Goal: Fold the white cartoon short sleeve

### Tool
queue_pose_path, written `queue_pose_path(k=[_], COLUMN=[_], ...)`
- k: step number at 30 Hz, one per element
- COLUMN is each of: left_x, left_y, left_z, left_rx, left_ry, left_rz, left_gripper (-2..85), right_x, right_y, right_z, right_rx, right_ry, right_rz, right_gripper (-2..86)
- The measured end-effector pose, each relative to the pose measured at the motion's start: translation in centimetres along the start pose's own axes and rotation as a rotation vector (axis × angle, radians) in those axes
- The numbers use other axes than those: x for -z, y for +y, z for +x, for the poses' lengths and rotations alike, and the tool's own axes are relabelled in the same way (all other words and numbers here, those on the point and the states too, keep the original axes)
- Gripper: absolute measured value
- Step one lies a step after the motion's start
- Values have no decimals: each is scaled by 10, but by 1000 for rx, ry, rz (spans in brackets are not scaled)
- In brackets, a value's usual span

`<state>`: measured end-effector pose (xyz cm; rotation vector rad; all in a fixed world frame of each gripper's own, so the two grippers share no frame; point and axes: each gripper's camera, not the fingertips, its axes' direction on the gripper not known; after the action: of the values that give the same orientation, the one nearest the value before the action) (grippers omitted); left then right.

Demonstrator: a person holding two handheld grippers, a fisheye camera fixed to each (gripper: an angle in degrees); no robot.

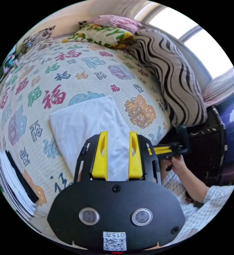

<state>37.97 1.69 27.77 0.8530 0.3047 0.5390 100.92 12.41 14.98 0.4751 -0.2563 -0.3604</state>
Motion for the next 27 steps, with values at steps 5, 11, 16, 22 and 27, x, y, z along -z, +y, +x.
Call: queue_pose_path(k=[5,11,16,22,27], left_x=[-81,-74,-57,-93,-44], left_y=[-69,-74,-86,-109,-88], left_z=[56,57,40,29,-9], left_rx=[-98,-145,-69,-118,-99], left_ry=[-213,-225,-234,-356,-212], left_rz=[-189,-135,-40,-153,0], left_gripper=[103,26,0,-6,-4], right_x=[-5,-4,-3,-15,11], right_y=[9,12,11,6,14], right_z=[-3,10,22,22,17], right_rx=[29,15,-33,-64,-61], right_ry=[14,-188,-193,-167,-153], right_rz=[42,29,20,-29,45], right_gripper=[56,6,2,8,28])
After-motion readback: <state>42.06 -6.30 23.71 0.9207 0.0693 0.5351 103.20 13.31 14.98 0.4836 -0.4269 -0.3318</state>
